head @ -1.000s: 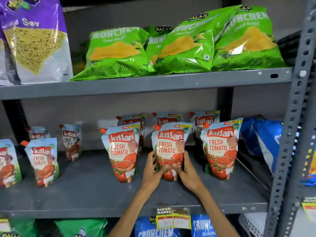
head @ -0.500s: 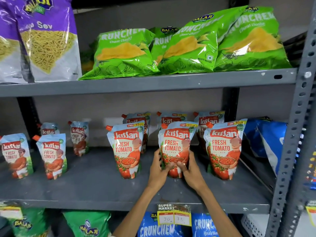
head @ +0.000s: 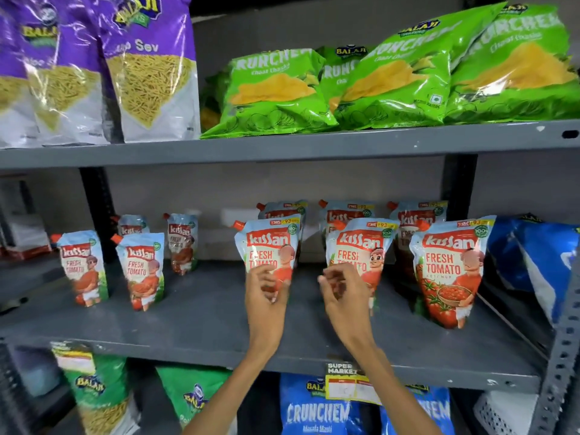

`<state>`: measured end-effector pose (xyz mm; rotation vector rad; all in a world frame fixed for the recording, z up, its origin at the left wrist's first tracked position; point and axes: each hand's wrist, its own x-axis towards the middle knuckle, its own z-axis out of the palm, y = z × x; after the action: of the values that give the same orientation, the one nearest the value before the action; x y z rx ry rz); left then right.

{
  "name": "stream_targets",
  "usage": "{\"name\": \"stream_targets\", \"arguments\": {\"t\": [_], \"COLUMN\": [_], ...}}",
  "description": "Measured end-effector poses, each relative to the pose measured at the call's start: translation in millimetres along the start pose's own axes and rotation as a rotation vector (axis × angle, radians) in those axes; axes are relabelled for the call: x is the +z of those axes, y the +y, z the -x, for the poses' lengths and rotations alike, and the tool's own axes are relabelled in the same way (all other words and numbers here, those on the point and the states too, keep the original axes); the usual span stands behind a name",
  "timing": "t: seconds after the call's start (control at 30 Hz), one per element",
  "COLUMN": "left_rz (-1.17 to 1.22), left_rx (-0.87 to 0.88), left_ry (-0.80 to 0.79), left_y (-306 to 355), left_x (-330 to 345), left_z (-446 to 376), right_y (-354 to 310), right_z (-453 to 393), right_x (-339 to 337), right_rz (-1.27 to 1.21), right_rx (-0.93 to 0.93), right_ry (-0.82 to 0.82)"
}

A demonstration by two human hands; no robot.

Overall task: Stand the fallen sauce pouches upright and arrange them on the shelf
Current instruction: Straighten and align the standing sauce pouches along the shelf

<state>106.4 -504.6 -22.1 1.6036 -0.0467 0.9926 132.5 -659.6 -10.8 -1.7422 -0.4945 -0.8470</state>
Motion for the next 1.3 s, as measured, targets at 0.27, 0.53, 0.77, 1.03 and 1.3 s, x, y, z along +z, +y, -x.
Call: {"name": "stream_targets", "arguments": {"t": [0.27,0.53,0.77,1.03,1.3], "left_rz": [-0.044,-0.049,-0.039,-0.025,0.032], "left_rx": [-0.215,-0.210,-0.218,-0.230,-0.247], "left_ry": [-0.398,-0.541,-0.524,-0.539,-0.414], "left_y": [-50.6,-87.7,-91.6,-89.8,-76.9], "left_x": [-59.0,-65.3,-58.1,-53.9,-98.1], "left_z": [-55.8,-66.4,-69.8,-73.4,-66.1], "right_y": [4.5,16.1,17.5,13.8,-24.7], "right_z": [-8.6,12.7,4.3,7.1,28.8], "right_x": [84.5,104.6,106.3,107.0,109.7], "right_rz": [-0.252,-0.110,-0.113,-0.075,0.082], "right_rx": [0.371,0.379,0.396,0.402,0.248], "right_ry": [-0.473,-0.312,-0.319,-0.292,0.169]}}
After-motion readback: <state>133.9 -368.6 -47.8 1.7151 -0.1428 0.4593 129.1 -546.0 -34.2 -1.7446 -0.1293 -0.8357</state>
